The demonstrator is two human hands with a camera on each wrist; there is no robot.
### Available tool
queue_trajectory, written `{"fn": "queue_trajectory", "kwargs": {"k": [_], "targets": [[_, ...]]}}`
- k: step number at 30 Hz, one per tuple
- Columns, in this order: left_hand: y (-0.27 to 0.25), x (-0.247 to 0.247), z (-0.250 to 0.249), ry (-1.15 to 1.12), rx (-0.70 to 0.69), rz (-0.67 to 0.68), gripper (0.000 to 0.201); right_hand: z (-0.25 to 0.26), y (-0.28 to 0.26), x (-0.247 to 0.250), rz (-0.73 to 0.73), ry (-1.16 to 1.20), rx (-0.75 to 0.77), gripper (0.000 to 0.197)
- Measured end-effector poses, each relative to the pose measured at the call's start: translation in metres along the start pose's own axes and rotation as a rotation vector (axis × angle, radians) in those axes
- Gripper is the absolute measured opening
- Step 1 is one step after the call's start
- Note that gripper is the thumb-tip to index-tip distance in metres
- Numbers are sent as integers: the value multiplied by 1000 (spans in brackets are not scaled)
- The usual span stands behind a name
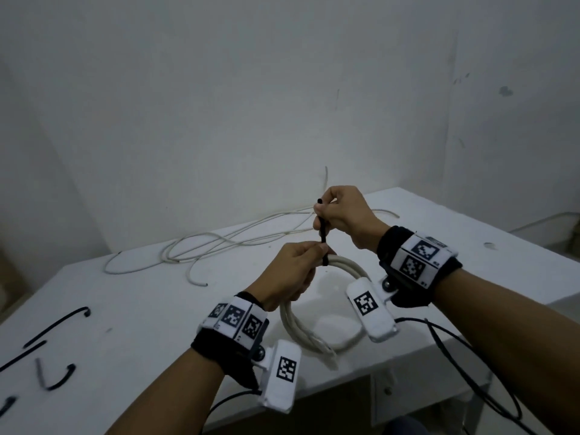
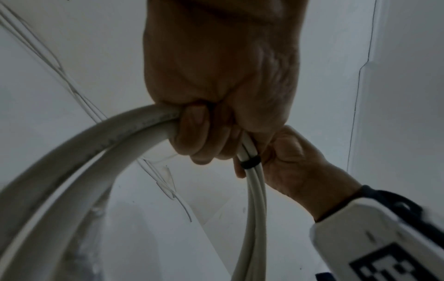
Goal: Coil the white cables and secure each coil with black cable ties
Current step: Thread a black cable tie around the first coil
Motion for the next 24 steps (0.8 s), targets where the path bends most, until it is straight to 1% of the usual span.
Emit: {"fn": "queue_trajectory", "kwargs": {"k": [4,6,7,8,10,11,14,16,17,20,22,24], "targets": [[0,1,4,8,53,19,38,-11,6,-7,-22,-27,-52,21],[0,5,8,17,75,-1,38,-13,4,-7,13,-16,-67,17],[0,8,10,6,83,-14,38,-11,2,-6,50,-32,-80,14],[-2,11,12,-27,96,-28,38,-8,-1,-6,93,-65,-96,16],[-5,19,18,-119,131,-46,38,-2,-8,-4,192,-168,-138,33],[-8,25,21,-163,144,-57,37,0,-12,-4,254,-228,-166,37],[-17,45,25,-275,154,-108,31,-9,-28,-11,430,-484,-274,42],[-22,55,25,-329,150,-135,30,-21,-34,-21,502,-627,-300,43],[-25,60,26,-350,146,-149,31,-27,-35,-25,501,-636,-288,39],[-33,68,27,-389,131,-196,28,-38,-31,-37,387,-528,-244,19],[-42,77,29,-386,121,-241,21,-39,-25,-47,341,-442,-250,14],[-52,88,34,-378,119,-272,16,-37,-18,-58,355,-372,-275,13]]}}
Point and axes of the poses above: each hand's wrist, its own y-axis towards the middle knuckle, its own x-axis out of the back of the hand, z = x × y, the point moved 1 cm from there along y, towards the middle knuckle, and after that the axes turned 13 degrees about z, right-handed, at the moved point
